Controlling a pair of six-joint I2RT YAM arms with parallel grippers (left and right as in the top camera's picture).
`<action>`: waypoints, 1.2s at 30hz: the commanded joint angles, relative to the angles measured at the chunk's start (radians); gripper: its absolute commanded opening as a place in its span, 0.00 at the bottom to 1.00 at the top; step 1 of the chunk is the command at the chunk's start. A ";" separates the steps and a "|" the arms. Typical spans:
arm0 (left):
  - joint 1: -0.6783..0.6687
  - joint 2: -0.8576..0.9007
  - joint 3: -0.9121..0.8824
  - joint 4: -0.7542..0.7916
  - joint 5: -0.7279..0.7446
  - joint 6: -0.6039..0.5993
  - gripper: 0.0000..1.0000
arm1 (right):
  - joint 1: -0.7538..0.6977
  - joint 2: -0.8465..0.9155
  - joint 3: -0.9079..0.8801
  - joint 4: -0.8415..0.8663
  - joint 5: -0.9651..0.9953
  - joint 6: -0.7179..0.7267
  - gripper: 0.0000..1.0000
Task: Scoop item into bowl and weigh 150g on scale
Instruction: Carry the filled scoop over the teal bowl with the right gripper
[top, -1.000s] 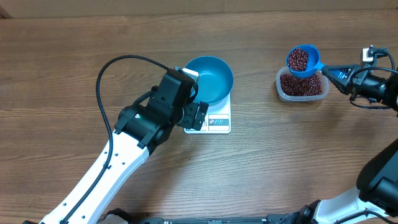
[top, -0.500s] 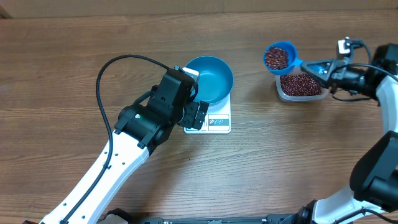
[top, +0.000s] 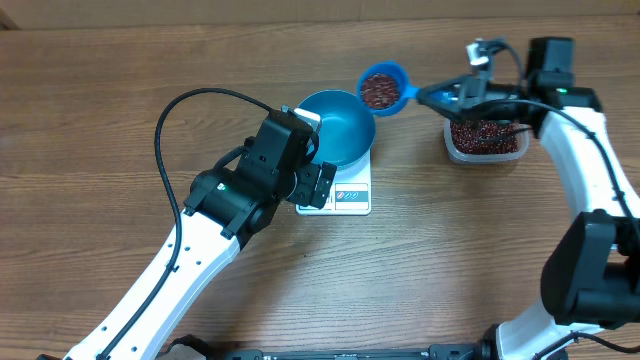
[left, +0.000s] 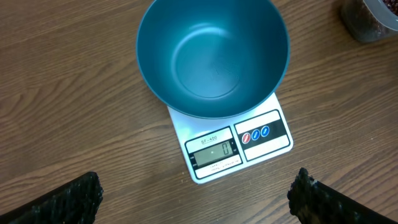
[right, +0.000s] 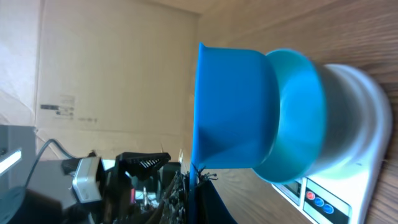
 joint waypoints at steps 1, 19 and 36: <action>0.000 -0.016 0.018 0.000 0.013 0.019 0.99 | 0.064 -0.001 0.002 0.046 0.049 0.134 0.04; 0.000 -0.048 0.035 -0.009 0.012 0.059 0.99 | 0.245 -0.018 0.088 0.009 0.317 0.191 0.04; 0.000 -0.099 0.040 -0.034 0.011 0.088 0.99 | 0.364 -0.104 0.131 -0.118 0.655 0.174 0.04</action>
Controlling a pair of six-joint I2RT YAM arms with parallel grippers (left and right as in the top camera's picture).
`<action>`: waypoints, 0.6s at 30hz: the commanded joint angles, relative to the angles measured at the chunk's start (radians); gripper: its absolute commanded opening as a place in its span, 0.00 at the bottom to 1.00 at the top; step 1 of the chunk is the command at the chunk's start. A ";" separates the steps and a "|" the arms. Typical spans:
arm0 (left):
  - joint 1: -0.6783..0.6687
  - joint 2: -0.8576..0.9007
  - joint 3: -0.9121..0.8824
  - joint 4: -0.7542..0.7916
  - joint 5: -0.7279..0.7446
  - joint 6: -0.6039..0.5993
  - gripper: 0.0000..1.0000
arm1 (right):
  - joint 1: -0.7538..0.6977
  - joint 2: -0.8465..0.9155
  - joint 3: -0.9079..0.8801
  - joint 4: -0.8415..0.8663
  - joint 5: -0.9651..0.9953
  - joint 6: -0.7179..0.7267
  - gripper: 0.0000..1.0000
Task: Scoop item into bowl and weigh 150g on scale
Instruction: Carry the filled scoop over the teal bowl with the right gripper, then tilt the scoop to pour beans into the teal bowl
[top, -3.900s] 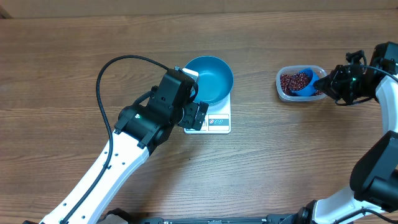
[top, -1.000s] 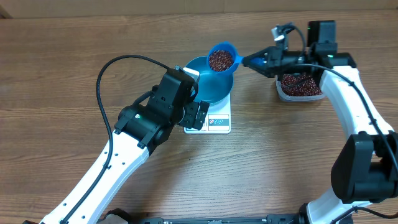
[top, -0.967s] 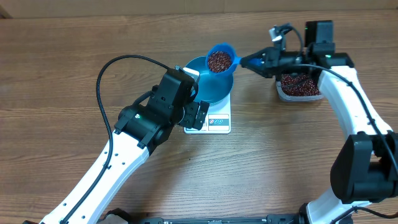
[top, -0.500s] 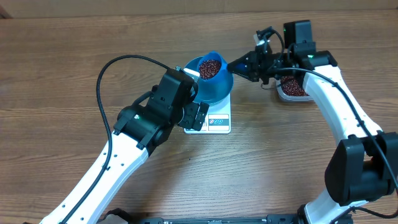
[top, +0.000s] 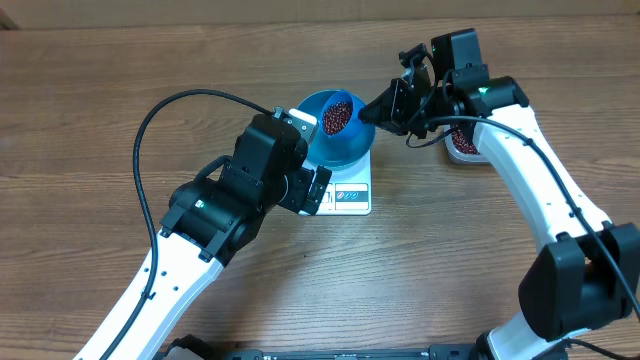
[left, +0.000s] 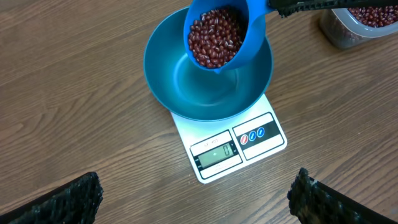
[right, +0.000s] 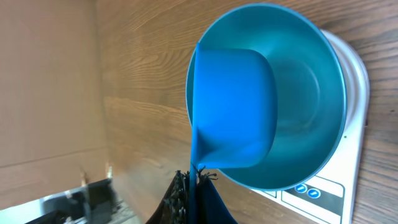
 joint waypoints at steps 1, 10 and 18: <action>0.000 -0.010 0.023 0.000 0.005 0.015 0.99 | 0.039 -0.069 0.046 0.006 0.105 -0.026 0.04; 0.000 -0.010 0.023 -0.001 0.005 0.015 0.99 | 0.183 -0.120 0.053 0.006 0.389 -0.175 0.04; 0.000 -0.010 0.023 -0.006 0.005 0.015 0.99 | 0.302 -0.123 0.053 0.005 0.680 -0.292 0.04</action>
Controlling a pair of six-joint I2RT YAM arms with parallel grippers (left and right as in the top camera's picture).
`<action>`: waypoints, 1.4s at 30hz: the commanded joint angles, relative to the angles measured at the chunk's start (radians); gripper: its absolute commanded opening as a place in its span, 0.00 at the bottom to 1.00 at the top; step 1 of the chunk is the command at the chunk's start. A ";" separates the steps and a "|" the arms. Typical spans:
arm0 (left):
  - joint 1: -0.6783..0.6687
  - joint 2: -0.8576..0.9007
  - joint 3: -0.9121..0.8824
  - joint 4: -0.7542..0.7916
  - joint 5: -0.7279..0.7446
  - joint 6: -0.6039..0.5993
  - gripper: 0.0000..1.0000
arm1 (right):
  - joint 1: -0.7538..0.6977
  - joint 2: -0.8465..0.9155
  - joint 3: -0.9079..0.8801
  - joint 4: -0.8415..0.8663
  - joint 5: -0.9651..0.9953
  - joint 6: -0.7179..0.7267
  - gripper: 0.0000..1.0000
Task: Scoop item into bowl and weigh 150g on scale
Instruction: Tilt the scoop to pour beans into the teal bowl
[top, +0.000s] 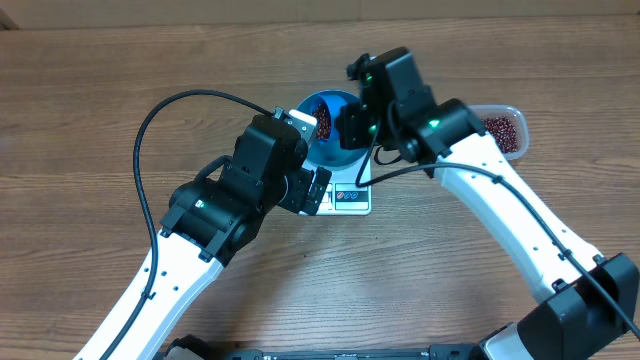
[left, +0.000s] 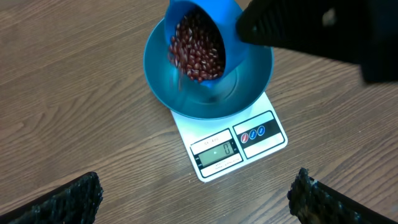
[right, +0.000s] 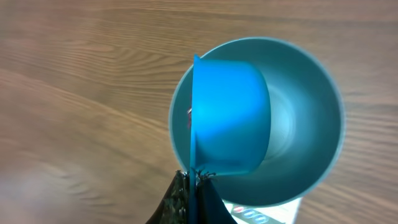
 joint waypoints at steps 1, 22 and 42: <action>0.000 -0.010 0.023 -0.001 0.005 0.013 0.99 | 0.042 -0.040 0.046 0.008 0.209 -0.079 0.04; 0.000 -0.010 0.023 -0.003 0.005 0.012 0.99 | 0.058 -0.040 0.046 0.012 0.290 -0.278 0.04; 0.000 -0.010 0.023 -0.003 0.005 0.012 0.99 | 0.058 -0.040 0.046 0.016 0.278 -0.542 0.04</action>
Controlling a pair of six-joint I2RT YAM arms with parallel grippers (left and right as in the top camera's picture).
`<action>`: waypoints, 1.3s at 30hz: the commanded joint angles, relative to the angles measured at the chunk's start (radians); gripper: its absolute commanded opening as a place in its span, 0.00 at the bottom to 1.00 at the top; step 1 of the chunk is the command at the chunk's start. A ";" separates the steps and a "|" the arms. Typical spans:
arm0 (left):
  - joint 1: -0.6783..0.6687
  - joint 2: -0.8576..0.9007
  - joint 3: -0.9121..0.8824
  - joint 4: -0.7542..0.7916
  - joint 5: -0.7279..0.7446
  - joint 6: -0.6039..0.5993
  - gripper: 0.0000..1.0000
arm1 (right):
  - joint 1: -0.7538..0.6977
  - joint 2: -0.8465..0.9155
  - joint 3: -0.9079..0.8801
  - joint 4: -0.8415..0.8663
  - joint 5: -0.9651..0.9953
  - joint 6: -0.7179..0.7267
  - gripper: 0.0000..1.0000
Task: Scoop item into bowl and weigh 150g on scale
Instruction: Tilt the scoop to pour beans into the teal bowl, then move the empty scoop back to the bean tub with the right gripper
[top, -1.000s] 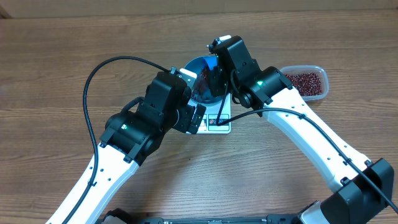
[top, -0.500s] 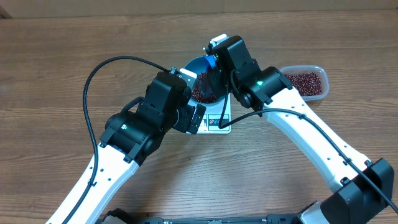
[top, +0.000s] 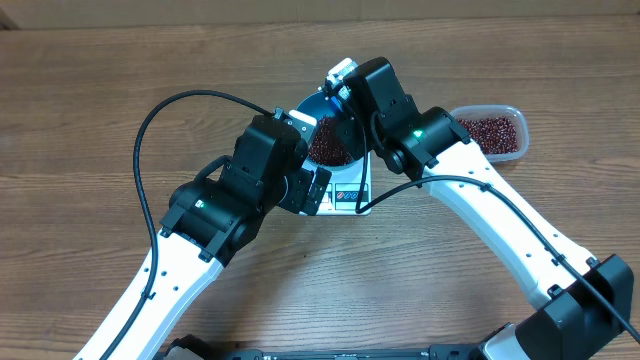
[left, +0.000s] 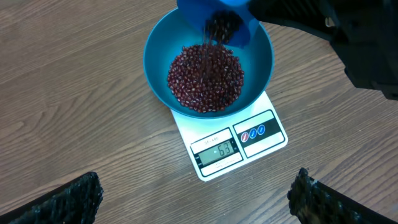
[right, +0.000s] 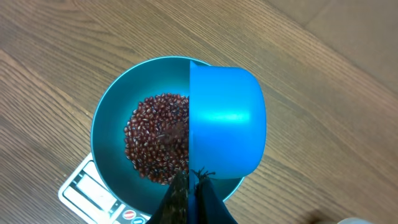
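Observation:
A blue bowl (left: 155, 81) stands on the white scale (left: 239, 146), whose display reads 63. A heap of red beans (left: 205, 78) lies in the bowl. The blue scoop (right: 227, 121) is tipped over the bowl's far side, and the last beans are falling from it (left: 217, 25). My right gripper (right: 191, 177) is shut on the scoop's handle, and its arm covers part of the bowl (top: 335, 150) in the overhead view. My left gripper (left: 193, 205) hangs open on the near side of the scale, holding nothing.
A clear plastic tub of red beans (top: 488, 132) sits at the back right. The left arm's black cable (top: 160, 120) loops over the table to the left of the bowl. The left arm's wrist (top: 275, 165) is close beside the scale's left side.
The scoop was tilted and still held most of its beans. Now it is tipped further and almost empty. The beans lie heaped in the bowl. The display has gone from 0 to 63.
The right gripper first held a full scoop between the tub and the empty bowl, with the scale at 0. Then the scoop was level over the bowl, then tilted with beans starting to fall. Now the beans are in the bowl. The left gripper stayed open.

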 joint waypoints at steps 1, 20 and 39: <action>0.000 -0.010 0.023 0.000 0.006 0.012 0.99 | -0.002 -0.040 0.045 0.011 0.000 -0.054 0.04; 0.000 -0.010 0.023 -0.019 0.006 0.011 1.00 | -0.002 -0.066 0.045 0.007 0.000 0.053 0.04; 0.000 -0.010 0.023 -0.018 0.006 0.008 1.00 | -0.169 -0.169 0.045 -0.116 0.126 0.328 0.04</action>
